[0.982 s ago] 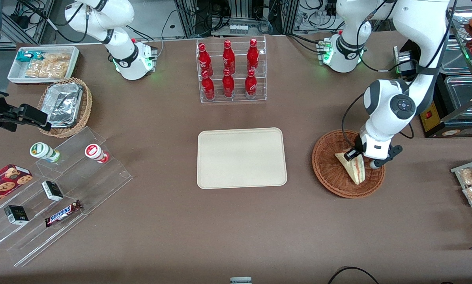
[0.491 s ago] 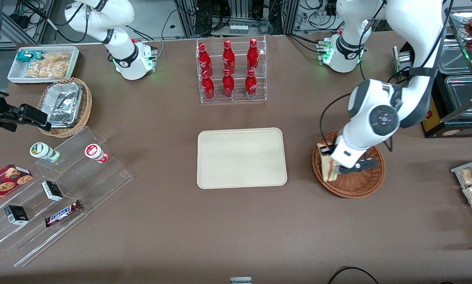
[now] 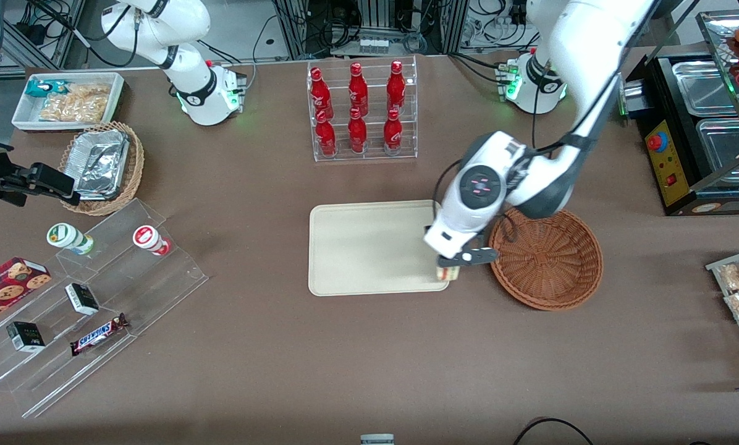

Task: Place sandwich from basket to tray
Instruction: 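Carry the held sandwich over the cream tray and lower it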

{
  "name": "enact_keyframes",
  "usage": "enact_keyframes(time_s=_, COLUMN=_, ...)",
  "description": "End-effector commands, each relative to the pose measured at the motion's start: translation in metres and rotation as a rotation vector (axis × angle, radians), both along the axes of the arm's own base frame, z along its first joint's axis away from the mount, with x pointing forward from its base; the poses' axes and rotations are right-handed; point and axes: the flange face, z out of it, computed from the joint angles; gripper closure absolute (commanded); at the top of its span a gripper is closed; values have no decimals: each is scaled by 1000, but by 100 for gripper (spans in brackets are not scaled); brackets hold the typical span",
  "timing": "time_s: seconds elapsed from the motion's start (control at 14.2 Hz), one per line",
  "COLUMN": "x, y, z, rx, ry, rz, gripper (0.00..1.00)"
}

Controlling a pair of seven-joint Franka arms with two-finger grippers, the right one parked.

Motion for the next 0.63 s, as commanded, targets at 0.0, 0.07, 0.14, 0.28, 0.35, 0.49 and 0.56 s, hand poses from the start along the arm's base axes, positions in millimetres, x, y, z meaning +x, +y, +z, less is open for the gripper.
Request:
enact_keyframes(time_s=0.0, x=-5, y=-54, z=-5, rx=-5, ry=-13, rz=16, gripper=92)
enact_keyframes(time_s=0.07, x=-14, y=-68, z=-9, rx=-9, ry=-14, rz=13, gripper=92)
enact_keyframes(time_s=0.14, x=-20, y=-80, z=-10, rx=-25, ry=-27, rz=9, gripper=92)
enact_keyframes(time_s=0.28, x=-33, y=-99, z=-17, rx=-40, ry=-33, rz=-9, gripper=93)
enact_keyframes(time_s=0.35, x=-38, y=-105, z=-23, rx=-45, ry=-31, rz=-21, gripper=93)
enact_keyframes(time_s=0.49, x=-43, y=-114, z=-38, rx=-44, ry=-55, rz=-43, gripper=93)
enact_keyframes(time_s=0.56, x=-42, y=-114, z=-48, rx=-28, ry=-66, rz=-22, gripper=93)
